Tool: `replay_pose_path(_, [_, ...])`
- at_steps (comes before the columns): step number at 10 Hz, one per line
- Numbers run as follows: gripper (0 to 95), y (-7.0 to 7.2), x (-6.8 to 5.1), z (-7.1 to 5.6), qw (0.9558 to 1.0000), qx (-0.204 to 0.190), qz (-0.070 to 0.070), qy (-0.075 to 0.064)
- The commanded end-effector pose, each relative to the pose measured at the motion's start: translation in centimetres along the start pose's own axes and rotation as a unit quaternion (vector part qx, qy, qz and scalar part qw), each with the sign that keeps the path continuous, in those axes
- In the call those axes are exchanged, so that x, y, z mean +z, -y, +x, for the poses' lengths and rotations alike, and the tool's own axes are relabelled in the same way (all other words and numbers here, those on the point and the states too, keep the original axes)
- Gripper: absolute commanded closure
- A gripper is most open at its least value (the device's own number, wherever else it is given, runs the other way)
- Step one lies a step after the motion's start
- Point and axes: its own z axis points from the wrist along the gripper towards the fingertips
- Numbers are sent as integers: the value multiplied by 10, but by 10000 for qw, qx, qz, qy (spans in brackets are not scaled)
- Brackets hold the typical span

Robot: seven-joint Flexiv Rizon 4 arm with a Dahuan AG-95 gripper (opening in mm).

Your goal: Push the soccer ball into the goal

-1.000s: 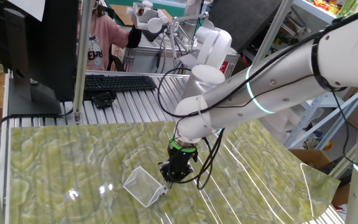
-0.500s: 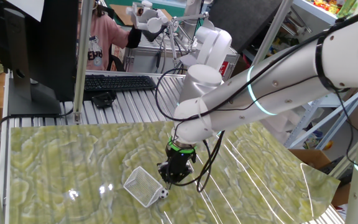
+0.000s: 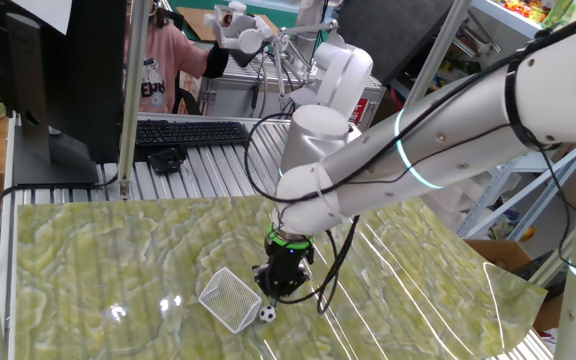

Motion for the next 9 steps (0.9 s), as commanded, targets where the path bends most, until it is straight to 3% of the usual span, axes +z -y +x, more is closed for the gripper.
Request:
replay_pose_path(1, [950, 8, -5, 4, 9999, -98, -16, -49])
replay_pose_path(3, [950, 10, -5, 5, 9998, -130, 126, -52])
replay_pose_path(7, [950, 21, 8, 17, 9997, -102, 224, -71])
replay_pose_path(8, [950, 24, 7, 21, 9992, -88, 331, -227])
replay_pose_path(9, [950, 27, 5, 23, 9991, -55, 308, -298])
